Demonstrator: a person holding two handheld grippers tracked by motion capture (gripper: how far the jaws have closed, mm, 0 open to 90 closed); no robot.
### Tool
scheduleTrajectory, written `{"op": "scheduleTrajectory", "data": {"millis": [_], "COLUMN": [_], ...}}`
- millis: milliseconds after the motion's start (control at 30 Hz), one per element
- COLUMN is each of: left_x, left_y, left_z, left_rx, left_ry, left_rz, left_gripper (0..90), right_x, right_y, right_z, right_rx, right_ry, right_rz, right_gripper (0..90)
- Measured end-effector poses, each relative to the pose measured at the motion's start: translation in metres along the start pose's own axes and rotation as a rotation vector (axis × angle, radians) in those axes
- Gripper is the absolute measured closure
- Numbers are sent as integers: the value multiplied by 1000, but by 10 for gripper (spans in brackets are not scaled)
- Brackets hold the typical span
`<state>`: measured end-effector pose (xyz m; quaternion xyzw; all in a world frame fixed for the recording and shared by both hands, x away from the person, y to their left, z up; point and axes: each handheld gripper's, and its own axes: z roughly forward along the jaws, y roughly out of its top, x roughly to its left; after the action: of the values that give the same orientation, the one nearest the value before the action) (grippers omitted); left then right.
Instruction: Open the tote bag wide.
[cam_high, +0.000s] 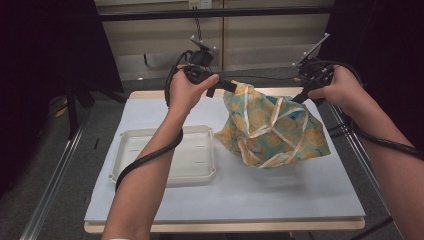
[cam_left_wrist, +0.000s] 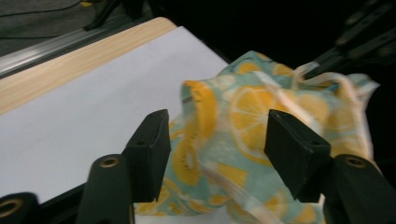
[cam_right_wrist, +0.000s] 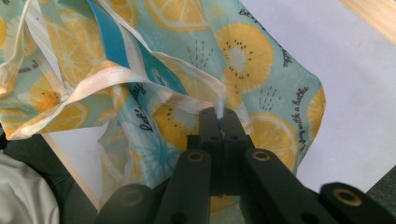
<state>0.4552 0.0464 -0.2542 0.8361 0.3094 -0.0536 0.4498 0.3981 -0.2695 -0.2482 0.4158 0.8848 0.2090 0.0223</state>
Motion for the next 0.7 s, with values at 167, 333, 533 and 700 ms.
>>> {"op": "scheduleTrajectory", "data": {"millis": [167,333,533,700], "left_x": [-15,-21,-24,-29], "left_y": [0,-2,2,11], "left_z": [-5,8,19,13], "left_rx": [12,45,97,112], "left_ry": [-17,-68,-52,-64], "left_rz": [49,97,77,47], "left_gripper": [364,396,670,864], "right_x": [0,2,1,0], "right_y": [-1,0,-1,-3], "right_z": [3,4,5,5], "right_rx": [4,10,12,9], "right_ry": [-1,1,4,10], "right_rz": [-4,-3,-1,-6], "right_gripper": [900,900,900,900]}}
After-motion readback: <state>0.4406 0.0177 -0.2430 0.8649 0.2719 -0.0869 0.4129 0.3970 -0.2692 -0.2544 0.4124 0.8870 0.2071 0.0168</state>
